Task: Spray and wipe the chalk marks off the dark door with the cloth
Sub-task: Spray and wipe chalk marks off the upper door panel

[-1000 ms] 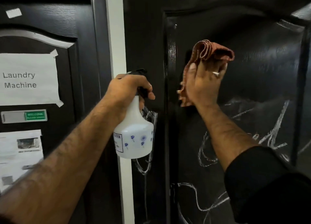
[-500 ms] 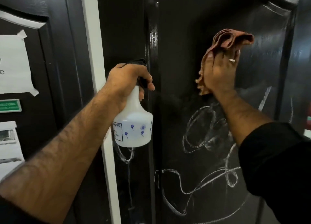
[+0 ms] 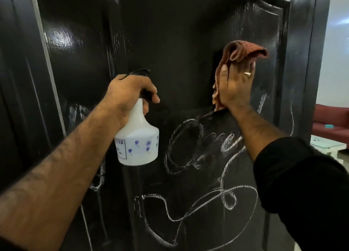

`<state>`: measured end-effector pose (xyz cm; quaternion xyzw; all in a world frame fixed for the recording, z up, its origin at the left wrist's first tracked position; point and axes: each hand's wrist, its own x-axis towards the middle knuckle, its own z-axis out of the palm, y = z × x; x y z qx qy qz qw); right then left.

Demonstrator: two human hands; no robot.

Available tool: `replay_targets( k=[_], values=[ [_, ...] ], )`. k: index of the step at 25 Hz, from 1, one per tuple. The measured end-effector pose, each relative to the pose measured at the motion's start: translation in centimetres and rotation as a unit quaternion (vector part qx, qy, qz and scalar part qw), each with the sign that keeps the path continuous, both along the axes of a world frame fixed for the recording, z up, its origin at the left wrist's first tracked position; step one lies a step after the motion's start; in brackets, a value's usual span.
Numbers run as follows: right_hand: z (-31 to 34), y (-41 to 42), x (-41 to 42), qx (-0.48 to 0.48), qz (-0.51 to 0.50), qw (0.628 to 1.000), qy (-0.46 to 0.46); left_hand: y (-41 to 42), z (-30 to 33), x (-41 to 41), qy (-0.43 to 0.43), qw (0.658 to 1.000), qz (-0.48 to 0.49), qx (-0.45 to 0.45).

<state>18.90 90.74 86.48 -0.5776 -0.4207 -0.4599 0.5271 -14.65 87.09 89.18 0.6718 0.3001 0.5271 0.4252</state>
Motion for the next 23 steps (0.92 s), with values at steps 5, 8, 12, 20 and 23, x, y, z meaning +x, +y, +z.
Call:
replay_targets(
  k=[5,8,12,20,23],
  values=[
    [-0.1,1.1,-3.9,0.052,0.002,0.998,-0.033,-1.8,0.1,5.4,-0.025,0.999,0.034,0.001],
    [-1.1,0.2,-0.7,0.012,0.067,0.989,-0.128,-3.2,-0.4,10.5,-0.022,0.999,0.045,-0.003],
    [-0.9,-1.0,9.9,0.020,0.066,0.994,-0.085,-4.1,-0.7,15.3,-0.021,0.999,0.045,-0.017],
    [-2.7,-1.5,9.8,-0.018,0.032,0.996,-0.079,-4.3,-1.0,21.7,-0.012,0.997,0.066,-0.035],
    [-2.7,-1.8,14.0,-0.034,0.066,0.980,-0.183,-4.2,-1.4,24.7,-0.003,0.998,0.051,-0.035]
  ],
)
